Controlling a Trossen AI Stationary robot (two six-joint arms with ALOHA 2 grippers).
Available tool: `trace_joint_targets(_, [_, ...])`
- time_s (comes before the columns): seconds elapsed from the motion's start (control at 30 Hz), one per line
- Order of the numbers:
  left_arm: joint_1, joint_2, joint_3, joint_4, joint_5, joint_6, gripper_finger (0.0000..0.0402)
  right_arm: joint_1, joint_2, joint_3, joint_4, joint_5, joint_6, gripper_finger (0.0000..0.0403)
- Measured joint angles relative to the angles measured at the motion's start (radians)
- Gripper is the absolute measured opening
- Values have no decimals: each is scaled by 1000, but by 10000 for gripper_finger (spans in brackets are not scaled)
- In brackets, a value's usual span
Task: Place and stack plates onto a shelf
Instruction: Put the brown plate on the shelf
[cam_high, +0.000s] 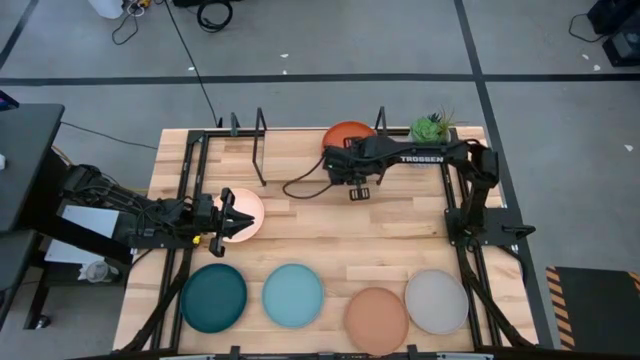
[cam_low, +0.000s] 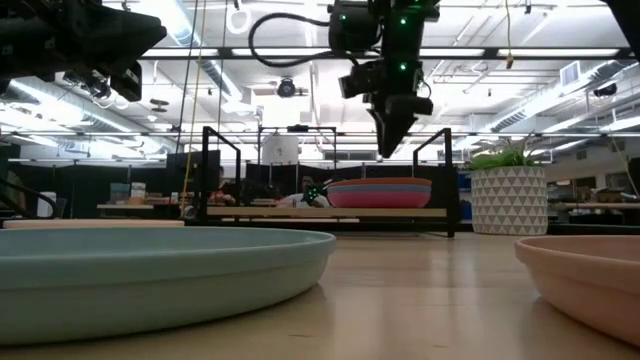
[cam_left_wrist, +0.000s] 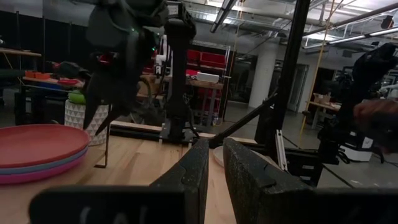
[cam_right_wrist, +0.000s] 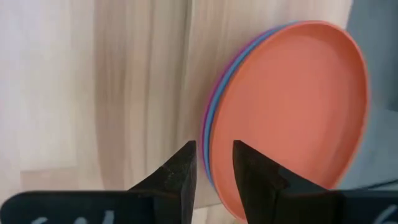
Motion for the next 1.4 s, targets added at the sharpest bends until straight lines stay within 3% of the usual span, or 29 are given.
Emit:
trace_joint_targets(0.1, [0, 0, 0, 0, 0, -6, 55, 7, 0, 0, -43, 58, 45, 109])
trace_joint_targets(0.2, [0, 0, 0, 0, 0, -8, 55, 6, 0, 0, -95, 47, 161, 107])
trace_joint_targets(0.47, [0, 0, 0, 0, 0, -6, 55, 92, 0, -6, -84, -192, 316, 97])
trace_joint_targets(0.9, [0, 0, 0, 0, 0, -6, 55, 408, 4, -91, 195, -268, 259, 95])
trace_joint_targets(1.1, [0, 0, 0, -1, 0, -6, 55, 550, 5, -152, 445, -316, 178, 95])
trace_joint_targets(1.4, [0, 0, 0, 0, 0, -6, 55, 661, 5, -168, 623, -321, 110, 95])
